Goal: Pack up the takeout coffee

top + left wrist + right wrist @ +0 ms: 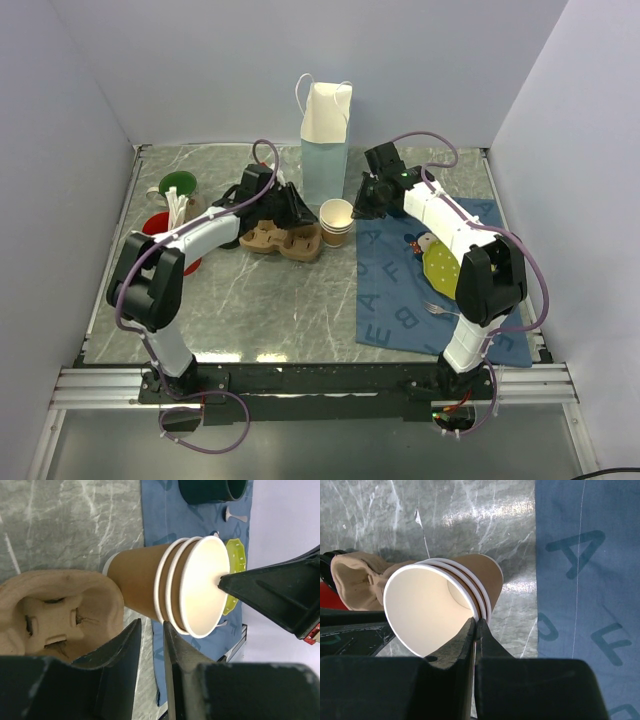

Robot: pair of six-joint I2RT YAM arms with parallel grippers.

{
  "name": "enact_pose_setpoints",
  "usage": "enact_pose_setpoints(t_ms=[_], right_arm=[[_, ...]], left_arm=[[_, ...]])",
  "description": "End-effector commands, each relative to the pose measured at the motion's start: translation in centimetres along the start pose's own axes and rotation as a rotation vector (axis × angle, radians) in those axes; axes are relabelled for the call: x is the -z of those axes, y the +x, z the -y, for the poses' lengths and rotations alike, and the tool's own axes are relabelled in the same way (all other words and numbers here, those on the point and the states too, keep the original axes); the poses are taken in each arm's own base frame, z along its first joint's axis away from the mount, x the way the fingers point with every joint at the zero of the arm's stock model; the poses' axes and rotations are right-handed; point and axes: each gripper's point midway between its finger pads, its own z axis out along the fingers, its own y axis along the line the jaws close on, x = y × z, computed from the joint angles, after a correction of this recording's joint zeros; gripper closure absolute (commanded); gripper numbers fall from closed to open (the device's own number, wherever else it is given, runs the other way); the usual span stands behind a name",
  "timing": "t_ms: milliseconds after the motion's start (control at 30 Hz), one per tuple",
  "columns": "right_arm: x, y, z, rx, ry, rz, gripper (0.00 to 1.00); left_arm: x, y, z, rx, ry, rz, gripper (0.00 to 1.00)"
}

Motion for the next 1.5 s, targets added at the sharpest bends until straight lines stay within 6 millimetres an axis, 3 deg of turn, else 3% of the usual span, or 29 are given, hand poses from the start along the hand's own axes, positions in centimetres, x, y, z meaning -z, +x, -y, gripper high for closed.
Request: enact_pose_setpoints(t_ms=[0, 500, 900, 1067, 1467], right_arm=[[1.4, -1.1, -0.6, -0.008, -0.04, 0.049, 1.0], [1.4, -0.8, -0.4, -0.011, -0.046, 0.042, 1.0], [1.4, -0.7, -1.0, -0.036, -0.098, 0.034, 1.0], [1.0, -0.8, -0.3, -0.073, -0.123, 0.031, 1.0], [0.8, -0.4, -0.9, -0.083, -0.213, 0.014, 1.0]], left_arm=[[0.0, -1.2, 3.0, -0.037, 0.096, 0.033, 0.69], [-1.4, -0.5, 2.7, -0.046, 0.093, 0.015, 0.69], [-2.8, 0.3, 0.3, -0.062, -0.037, -0.005, 0.7], [-2.8, 0.5, 0.2, -0.071, -0.049, -0.008, 0.69], [-3.5, 1.3, -0.2, -0.09, -0.081, -0.029, 0.69]])
